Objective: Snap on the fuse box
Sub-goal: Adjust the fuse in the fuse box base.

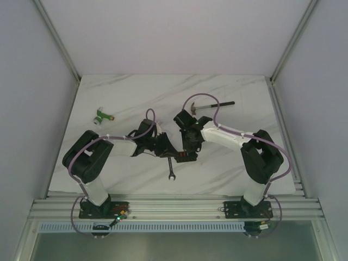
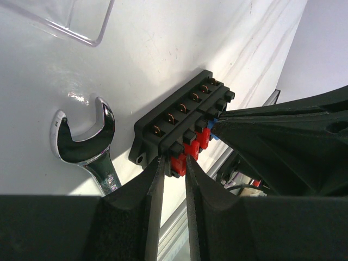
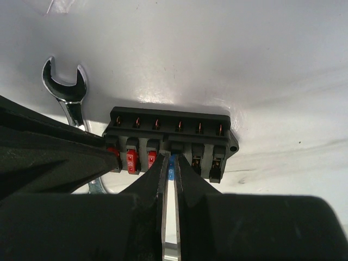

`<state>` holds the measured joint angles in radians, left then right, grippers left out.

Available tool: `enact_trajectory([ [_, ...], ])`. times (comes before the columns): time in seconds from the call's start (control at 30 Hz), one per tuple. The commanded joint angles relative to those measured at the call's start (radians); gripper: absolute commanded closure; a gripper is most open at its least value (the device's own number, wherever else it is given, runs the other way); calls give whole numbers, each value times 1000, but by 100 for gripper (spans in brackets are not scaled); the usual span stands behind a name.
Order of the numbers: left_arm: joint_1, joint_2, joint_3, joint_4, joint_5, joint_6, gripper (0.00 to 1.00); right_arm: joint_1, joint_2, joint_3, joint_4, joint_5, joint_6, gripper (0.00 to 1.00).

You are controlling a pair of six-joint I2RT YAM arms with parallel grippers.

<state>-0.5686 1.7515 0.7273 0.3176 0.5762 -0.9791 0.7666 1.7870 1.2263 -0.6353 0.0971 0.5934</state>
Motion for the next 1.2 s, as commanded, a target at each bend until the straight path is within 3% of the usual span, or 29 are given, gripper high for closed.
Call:
enact_trajectory([
  [0.0,-1,56,-43,-140,-102,40,71,-50,124,-160,-120,120,-50,100],
  [0.3,-1,51,-45,-140,-104,37,71,-41,127,-106,-125,111,-59,100],
  [1.17,-1,8,-68,-138,-133,42,71,-97,234,-176,-76,172,-66,100],
])
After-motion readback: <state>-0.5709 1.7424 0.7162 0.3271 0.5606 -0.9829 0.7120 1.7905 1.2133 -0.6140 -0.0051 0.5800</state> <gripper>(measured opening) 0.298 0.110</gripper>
